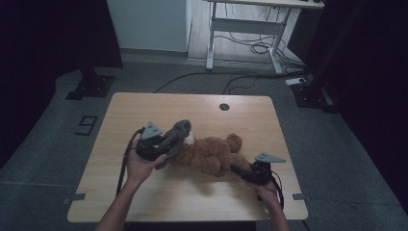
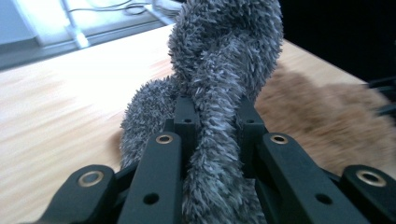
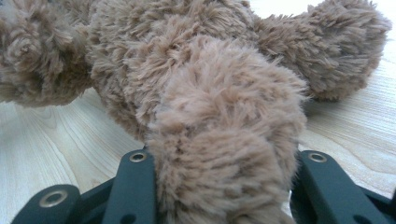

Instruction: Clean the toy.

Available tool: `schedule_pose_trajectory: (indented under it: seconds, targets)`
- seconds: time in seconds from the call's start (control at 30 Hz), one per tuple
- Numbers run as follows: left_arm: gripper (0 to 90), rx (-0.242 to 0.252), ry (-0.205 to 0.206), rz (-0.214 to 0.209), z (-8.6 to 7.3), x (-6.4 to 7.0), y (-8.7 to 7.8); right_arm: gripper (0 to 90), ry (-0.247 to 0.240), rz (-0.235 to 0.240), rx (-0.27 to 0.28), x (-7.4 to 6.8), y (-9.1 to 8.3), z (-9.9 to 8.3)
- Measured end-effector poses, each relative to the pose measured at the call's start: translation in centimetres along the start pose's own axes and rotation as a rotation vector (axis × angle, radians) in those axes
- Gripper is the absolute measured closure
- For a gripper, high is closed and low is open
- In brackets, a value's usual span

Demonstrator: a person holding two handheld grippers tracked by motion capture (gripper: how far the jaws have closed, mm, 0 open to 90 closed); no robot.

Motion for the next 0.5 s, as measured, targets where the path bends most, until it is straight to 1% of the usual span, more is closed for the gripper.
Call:
schedule_pose_trajectory:
  seconds: [0.07, 0.1, 0.13, 0.17, 0.2, 0.23, 0.27, 0.3, 0.37, 0.43, 0.5]
  targets:
    - [75.3, -0.046, 0.021, -0.017, 0.1, 1.0, 1.9, 57.5, -0.001, 0.000, 0.000, 0.0, 0.0, 0.0]
    - [75.3, -0.075, 0.027, -0.022, -0.1, 1.3, 3.0, 57.5, 0.001, 0.000, 0.002, 0.0, 0.0, 0.0]
    - [75.2, -0.106, 0.037, -0.008, -0.4, 1.2, 3.9, 57.4, -0.001, -0.002, 0.003, 0.0, 0.0, 0.0]
    - [75.2, -0.122, 0.038, 0.008, -0.8, 1.0, 4.6, 57.5, -0.001, -0.001, 0.002, 0.0, 0.0, 0.0]
    - [75.2, -0.127, 0.030, 0.023, -1.2, 0.5, 5.0, 57.4, -0.003, 0.001, 0.001, -0.1, -0.1, 0.0]
    - [75.4, -0.118, 0.009, 0.022, -1.5, 0.1, 5.1, 57.5, 0.000, 0.003, 0.005, -0.2, 0.0, 0.0]
    - [75.6, -0.107, -0.020, 0.009, -1.8, -0.3, 4.9, 57.5, -0.009, 0.003, 0.001, -0.3, 0.0, 0.0]
    - [75.7, -0.096, -0.040, 0.010, -2.0, -0.8, 4.6, 57.5, -0.014, 0.001, 0.002, -0.4, 0.1, 0.0]
    - [75.6, -0.093, -0.038, 0.040, -2.4, -1.8, 3.9, 57.5, -0.013, 0.008, 0.000, -0.4, 0.2, 0.1]
    - [75.5, -0.093, -0.045, 0.073, -2.8, -2.7, 3.2, 57.6, -0.013, 0.007, 0.001, -0.4, 0.4, 0.1]
    - [75.6, -0.102, -0.047, 0.126, -3.2, -3.8, 2.6, 57.6, -0.014, 0.004, -0.003, -0.4, 0.3, 0.0]
Point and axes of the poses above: each handheld gripper's, and its own axes: y roughly forward along the jaws, z roughly out of its top, x roughly to its right, the point moved 8 cm from there along y, roughly forward along the jaws, and after that the axes turned 4 degrees about -z, right-handed, at the moved point
